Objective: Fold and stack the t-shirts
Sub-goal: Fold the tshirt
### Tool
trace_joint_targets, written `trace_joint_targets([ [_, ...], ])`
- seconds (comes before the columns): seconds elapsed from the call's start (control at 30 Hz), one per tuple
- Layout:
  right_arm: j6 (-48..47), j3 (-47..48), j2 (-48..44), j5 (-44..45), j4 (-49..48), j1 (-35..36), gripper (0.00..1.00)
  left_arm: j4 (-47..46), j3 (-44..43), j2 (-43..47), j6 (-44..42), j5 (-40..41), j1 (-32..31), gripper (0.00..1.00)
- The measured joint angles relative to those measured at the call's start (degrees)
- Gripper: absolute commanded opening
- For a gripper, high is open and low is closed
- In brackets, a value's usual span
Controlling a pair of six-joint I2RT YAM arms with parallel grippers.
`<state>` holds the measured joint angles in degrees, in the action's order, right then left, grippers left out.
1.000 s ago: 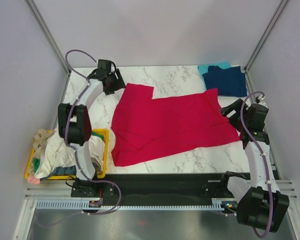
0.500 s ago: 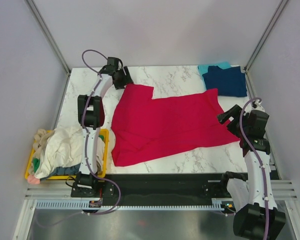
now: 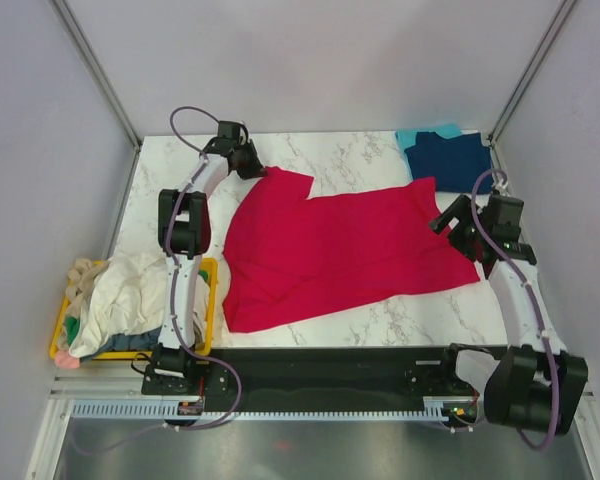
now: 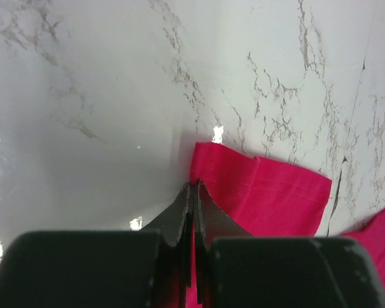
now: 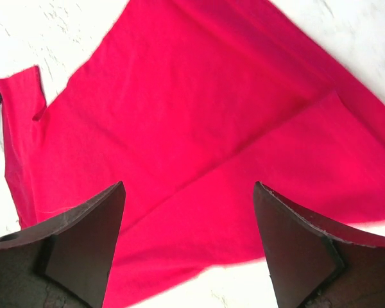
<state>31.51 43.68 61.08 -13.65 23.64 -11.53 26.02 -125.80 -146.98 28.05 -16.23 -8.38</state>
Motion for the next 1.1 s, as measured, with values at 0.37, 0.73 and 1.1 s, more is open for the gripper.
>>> trace_joint_targets([
  [0.37,-2.82,28.04,34.32,3.34,-8.2,2.01,0.67,3.93,12.07,9.55,2.64,-1.99,0.55,0.02],
  [0.73,-3.34,46.27,55.6,2.01,-8.31,0.81,0.54,10.75,21.42,22.12,2.49,-5.22,-1.66,0.02],
  [1.1,-3.93,50.6,58.97,4.04,-7.56,2.03,0.49,11.39,21.59,24.46,2.49,-6.84,-3.65,0.02],
])
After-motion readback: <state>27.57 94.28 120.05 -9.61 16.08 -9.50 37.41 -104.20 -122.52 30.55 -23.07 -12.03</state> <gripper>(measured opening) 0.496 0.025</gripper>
